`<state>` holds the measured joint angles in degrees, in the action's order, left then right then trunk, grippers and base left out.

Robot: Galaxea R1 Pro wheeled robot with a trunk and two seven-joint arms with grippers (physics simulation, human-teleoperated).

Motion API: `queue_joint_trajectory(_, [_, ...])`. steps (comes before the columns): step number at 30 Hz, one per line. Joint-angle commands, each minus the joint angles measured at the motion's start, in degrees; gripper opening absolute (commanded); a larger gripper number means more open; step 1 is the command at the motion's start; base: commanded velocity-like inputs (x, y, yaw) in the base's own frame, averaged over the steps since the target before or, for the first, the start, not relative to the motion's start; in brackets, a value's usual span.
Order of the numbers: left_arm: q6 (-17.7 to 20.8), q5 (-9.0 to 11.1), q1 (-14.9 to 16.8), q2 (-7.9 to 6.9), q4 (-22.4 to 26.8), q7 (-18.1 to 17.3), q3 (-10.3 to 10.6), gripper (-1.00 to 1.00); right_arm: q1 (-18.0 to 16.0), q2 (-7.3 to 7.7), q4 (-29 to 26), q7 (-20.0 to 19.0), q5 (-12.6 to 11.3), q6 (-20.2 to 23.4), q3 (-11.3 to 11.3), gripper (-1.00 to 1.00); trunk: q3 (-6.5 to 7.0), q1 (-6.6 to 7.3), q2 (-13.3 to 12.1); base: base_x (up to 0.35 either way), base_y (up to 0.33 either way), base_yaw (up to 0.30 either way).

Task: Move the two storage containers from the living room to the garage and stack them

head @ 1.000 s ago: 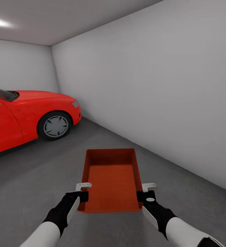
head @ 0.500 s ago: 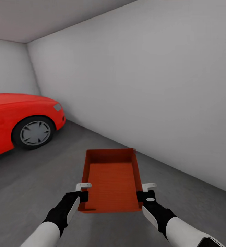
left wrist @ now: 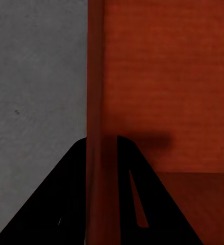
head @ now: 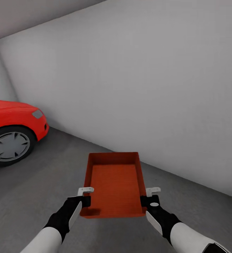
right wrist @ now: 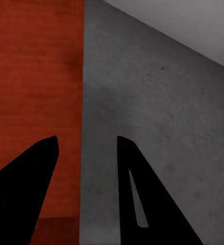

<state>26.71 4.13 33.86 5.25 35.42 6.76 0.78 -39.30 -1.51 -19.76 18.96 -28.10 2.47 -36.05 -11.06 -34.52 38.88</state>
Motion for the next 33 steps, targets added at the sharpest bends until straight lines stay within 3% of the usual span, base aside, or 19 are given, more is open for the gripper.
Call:
queue_joint_trajectory(1, [0.3, -1.8, 0.0, 0.03, 0.3, 2.2, -0.2, -1.00, -0.1, -1.21, -0.1, 0.5, -1.1, 0.3, 0.1, -1.00, -0.09, -0.05, 0.1, 0.322, 0.000, -0.253])
queue_joint_trajectory(33, [0.3, -1.8, 0.0, 0.11, 0.3, 2.2, -0.2, -1.00, -0.1, -1.17, -0.1, 0.5, -1.1, 0.3, 0.1, -1.00, -0.09, -0.05, 0.1, 0.322, 0.000, -0.253])
